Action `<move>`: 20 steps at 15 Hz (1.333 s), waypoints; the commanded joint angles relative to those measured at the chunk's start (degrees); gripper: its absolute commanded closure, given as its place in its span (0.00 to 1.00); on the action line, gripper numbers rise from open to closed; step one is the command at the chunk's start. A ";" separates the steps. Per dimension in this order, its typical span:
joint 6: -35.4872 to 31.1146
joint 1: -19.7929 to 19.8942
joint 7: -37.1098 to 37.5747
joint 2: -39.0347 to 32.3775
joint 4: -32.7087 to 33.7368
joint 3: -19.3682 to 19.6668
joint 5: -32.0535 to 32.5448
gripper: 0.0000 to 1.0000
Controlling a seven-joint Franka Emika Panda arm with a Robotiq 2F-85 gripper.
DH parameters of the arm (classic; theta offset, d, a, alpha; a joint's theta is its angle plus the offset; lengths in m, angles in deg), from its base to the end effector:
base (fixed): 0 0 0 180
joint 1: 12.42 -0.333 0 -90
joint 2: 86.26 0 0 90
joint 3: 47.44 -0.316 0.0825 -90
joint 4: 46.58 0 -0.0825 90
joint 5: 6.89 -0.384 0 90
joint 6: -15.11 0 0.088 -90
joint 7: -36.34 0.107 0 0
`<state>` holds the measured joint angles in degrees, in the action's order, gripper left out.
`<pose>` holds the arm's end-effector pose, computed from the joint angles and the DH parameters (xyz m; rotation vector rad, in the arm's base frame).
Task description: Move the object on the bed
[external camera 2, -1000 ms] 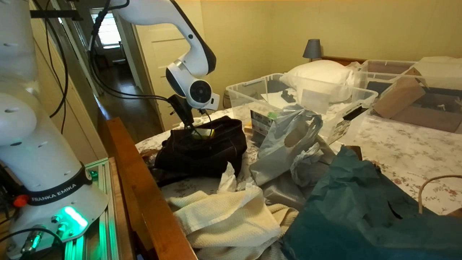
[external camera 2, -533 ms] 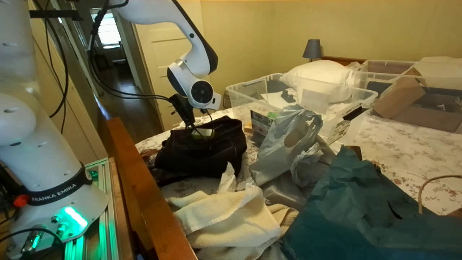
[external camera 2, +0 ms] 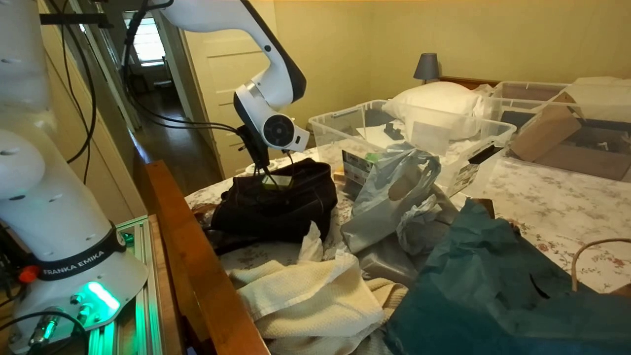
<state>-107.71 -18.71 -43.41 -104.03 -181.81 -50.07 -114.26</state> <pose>0.4818 0.1173 0.1929 -1.9613 0.0733 -0.4453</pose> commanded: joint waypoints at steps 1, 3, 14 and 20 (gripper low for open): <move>1.22 1.08 7.18 1.35 0.86 0.92 -3.66 0.92; 1.20 1.54 10.08 1.74 1.41 1.36 -4.94 0.92; 1.94 3.09 16.00 3.75 4.21 3.30 -18.11 0.92; -3.56 2.56 18.09 4.47 6.14 4.13 -20.71 0.90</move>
<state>-107.78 -15.57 -27.74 -101.38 -176.40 -46.24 -133.11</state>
